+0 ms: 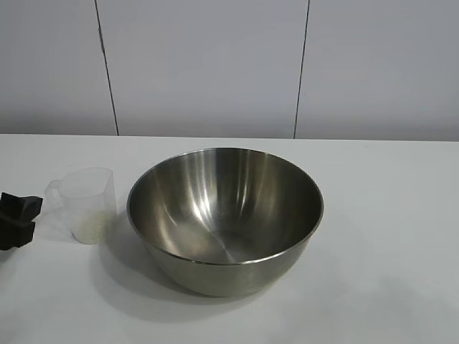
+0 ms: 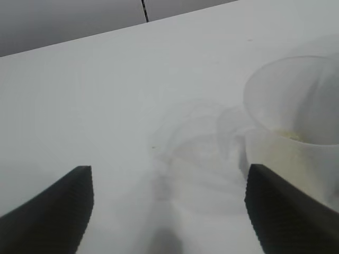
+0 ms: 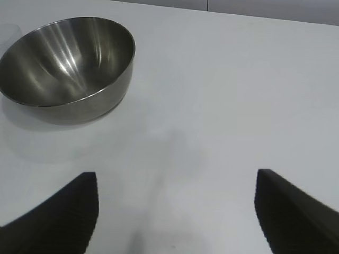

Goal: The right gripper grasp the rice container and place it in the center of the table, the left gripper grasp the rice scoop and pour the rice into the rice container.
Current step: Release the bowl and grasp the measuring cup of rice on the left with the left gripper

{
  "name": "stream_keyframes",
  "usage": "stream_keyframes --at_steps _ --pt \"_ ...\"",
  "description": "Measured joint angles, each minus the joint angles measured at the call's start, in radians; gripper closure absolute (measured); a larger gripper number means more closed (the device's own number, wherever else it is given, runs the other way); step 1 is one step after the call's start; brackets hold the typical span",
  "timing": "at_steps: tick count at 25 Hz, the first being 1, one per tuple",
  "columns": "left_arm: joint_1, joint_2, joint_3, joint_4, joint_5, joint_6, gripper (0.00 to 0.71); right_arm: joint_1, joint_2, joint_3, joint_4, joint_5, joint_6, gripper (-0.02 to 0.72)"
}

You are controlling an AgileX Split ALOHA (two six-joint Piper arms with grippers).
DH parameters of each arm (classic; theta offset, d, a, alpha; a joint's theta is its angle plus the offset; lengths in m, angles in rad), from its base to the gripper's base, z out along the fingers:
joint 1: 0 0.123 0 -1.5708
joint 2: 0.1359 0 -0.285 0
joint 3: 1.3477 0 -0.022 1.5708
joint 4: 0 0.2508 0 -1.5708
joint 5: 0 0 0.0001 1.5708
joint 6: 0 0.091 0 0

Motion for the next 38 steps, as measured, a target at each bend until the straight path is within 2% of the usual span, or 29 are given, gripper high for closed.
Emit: stream_keyframes --at_steps 4,11,22,26,33,38 --pt "0.001 0.012 -0.007 0.018 -0.001 0.002 0.14 0.0 0.0 0.0 0.0 0.0 0.0 0.147" --pt "0.001 0.127 -0.007 0.03 -0.001 -0.041 0.14 0.0 0.0 0.0 0.0 0.0 0.0 0.147" --pt "0.001 0.175 -0.083 0.028 -0.001 -0.052 0.14 0.0 0.0 0.0 0.0 0.0 0.0 0.147" --pt "0.016 0.177 -0.125 0.029 -0.001 -0.052 0.14 0.0 0.0 0.0 0.0 0.0 0.0 0.147" --pt "0.072 0.177 -0.138 0.07 -0.001 -0.051 0.14 0.0 0.0 0.0 0.0 0.0 0.0 0.147" --pt "0.079 0.177 -0.138 0.111 -0.001 -0.054 0.14 0.0 0.0 0.0 0.0 0.001 0.0 0.147"
